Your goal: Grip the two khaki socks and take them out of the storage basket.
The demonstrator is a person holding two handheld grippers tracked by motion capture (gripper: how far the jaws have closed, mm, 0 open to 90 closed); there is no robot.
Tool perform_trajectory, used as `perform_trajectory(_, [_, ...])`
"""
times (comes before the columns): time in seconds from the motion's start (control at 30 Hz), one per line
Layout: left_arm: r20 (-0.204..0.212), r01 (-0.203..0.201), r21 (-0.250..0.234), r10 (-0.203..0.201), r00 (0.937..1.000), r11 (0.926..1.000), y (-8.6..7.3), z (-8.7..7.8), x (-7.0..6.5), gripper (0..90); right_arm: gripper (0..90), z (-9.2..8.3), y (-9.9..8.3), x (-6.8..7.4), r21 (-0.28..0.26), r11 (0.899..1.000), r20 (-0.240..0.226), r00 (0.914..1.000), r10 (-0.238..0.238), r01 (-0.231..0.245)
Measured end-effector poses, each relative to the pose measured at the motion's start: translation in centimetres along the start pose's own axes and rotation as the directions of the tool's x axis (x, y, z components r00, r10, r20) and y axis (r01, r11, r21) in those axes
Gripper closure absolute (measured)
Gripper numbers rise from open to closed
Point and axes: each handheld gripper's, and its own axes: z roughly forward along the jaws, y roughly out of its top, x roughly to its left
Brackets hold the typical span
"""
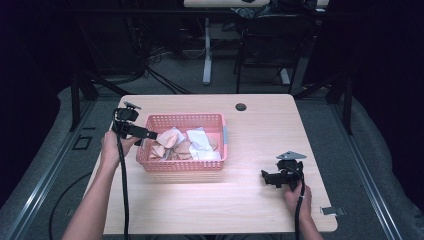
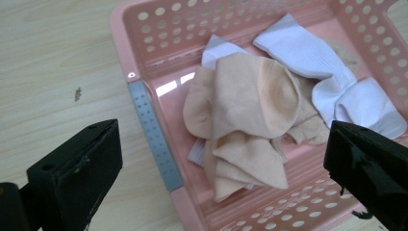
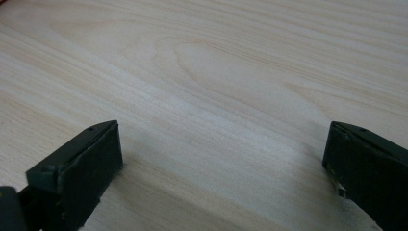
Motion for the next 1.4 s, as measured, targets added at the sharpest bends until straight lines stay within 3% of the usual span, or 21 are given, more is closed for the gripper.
perform_trajectory(0.2, [0.011,-0.020,0.040,0.020,0.9998,0.9990,0.8,1.1,-0.9,5.5,0.0,0.0,0.0,0.0,0.000,1.000,-0.001,1.0000,0.000,0.000])
perform_trajectory(0.33, [0.035,-0.032,0.063,0.030,0.9989,0.9975,1.3,1.4,-1.5,17.0,0.0,0.0,0.0,0.0,0.000,1.000,-0.001,1.0000,0.000,0.000])
perform_trajectory(0.47, [0.051,-0.061,0.125,0.055,0.9972,0.9903,1.8,2.1,-1.9,27.5,0.0,0.0,0.0,0.0,0.000,1.000,-0.001,1.0000,0.000,0.000])
perform_trajectory(0.77, [0.016,-0.014,0.200,0.011,0.9998,0.9797,2.1,4.0,-1.3,30.5,0.0,0.0,0.0,0.0,-0.001,1.000,-0.002,1.0000,0.000,0.000])
perform_trajectory(0.93, [0.022,0.007,0.221,-0.013,0.9997,0.9752,1.9,4.9,-0.9,35.9,0.0,0.0,0.0,0.0,0.000,1.000,-0.002,1.0000,-0.001,0.001])
perform_trajectory(1.17, [0.043,-0.012,0.244,0.002,0.9991,0.9698,1.7,5.7,-1.4,60.2,0.0,0.0,0.0,0.0,0.001,1.000,-0.001,1.0000,-0.001,0.001])
perform_trajectory(1.3, [0.054,-0.034,0.245,0.022,0.9983,0.9689,1.8,5.5,-1.6,76.2,0.0,0.0,0.0,0.0,0.000,1.000,-0.002,1.0000,-0.001,0.001])
perform_trajectory(1.4, [0.055,-0.052,0.247,0.039,0.9977,0.9675,1.9,5.2,-1.9,83.4,0.0,0.0,0.0,0.0,0.000,1.000,-0.002,1.0000,-0.001,0.001])
